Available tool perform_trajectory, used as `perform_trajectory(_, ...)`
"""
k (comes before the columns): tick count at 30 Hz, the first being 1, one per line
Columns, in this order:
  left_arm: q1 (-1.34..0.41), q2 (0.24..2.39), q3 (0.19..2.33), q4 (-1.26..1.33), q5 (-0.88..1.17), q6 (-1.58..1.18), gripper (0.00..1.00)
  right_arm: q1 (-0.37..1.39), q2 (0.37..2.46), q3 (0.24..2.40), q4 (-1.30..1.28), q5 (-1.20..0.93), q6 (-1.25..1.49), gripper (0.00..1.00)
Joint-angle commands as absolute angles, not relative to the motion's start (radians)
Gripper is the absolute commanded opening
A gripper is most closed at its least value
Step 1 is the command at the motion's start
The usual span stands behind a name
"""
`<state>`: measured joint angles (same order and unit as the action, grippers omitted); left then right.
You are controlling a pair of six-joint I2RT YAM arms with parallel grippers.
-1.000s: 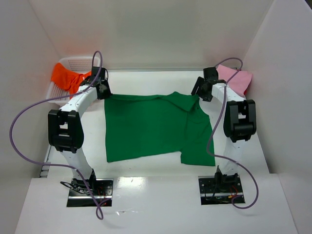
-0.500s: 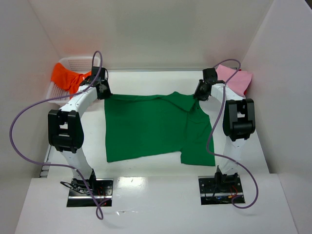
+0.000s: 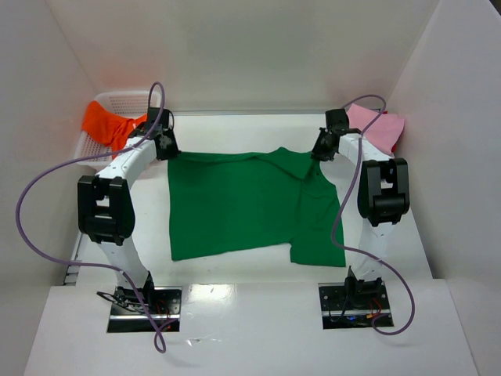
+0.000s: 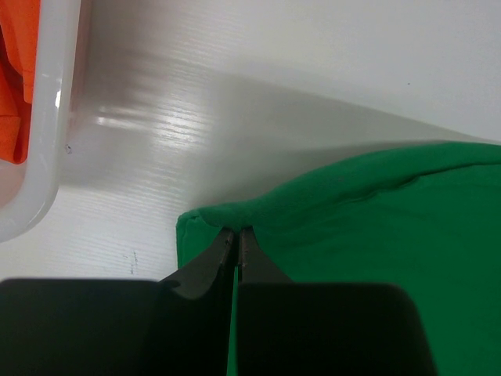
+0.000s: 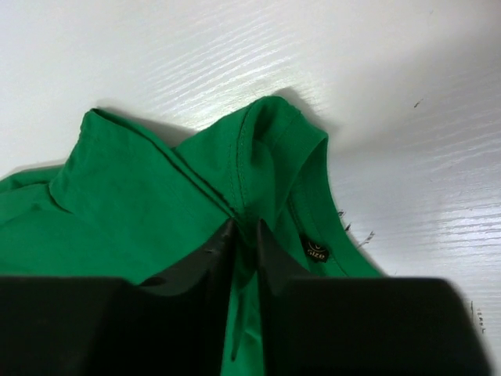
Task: Fold and stack the t-shirts
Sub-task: Flatten out the tshirt
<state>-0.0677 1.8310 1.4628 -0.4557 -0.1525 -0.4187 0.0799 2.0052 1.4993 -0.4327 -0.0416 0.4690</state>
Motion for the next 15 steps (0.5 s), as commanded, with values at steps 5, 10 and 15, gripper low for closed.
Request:
perform_trajectory(5,-0.061,1.838,1.505,-0.446,-0.147,-0.405,0.0,0.081,1.994,1.536,-0.442,-0.049,0.465,0.0)
perform_trajectory(10,-0.061,1.838,1.512,-0.446,-0.147,-0.405,0.0,0.081,1.947,1.62,-0.454,-0.011,0.459,0.0)
perform_trajectory(15,-0.052,1.829,1.528,-0.446,-0.147,-0.405,0.0,0.081,1.934,1.849,-0.495,0.016,0.43,0.0)
